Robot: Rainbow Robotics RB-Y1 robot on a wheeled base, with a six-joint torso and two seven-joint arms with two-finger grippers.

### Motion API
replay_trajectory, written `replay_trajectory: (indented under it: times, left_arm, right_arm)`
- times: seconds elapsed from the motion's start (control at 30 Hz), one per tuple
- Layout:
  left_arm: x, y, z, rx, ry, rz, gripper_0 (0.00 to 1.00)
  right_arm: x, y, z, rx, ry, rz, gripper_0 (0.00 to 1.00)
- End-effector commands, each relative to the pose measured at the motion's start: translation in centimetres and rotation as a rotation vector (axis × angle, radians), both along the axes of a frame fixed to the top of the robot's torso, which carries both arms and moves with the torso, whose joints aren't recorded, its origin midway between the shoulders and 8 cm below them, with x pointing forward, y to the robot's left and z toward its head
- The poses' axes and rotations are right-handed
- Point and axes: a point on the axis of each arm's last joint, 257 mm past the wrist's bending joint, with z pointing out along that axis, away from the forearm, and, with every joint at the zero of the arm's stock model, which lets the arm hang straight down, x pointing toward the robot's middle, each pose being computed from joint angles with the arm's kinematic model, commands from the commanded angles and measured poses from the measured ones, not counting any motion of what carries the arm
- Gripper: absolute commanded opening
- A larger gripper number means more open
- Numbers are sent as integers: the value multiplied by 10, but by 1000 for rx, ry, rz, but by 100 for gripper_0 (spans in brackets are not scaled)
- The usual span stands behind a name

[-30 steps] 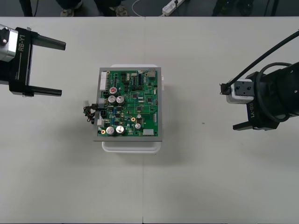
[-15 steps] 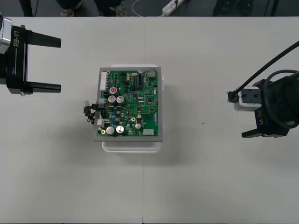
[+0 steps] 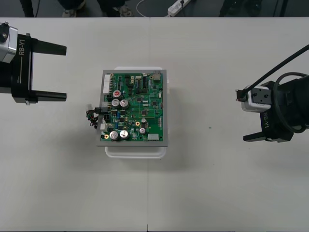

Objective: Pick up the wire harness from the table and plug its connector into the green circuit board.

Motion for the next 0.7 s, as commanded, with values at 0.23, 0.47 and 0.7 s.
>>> replay_trajectory:
  times: [0.23,0.47,0.7]
  left_arm:
    - [-8,4,-7,42,-4,14,100]
    - [-1,10,-10,68,-41,33,100]
    - [-1,11,-10,72,-38,33,100]
  right_arm:
    - [1,0,23,105,10,-4,89]
    - [12,-4,31,108,-43,-14,89]
    - [20,-9,34,98,-78,-29,89]
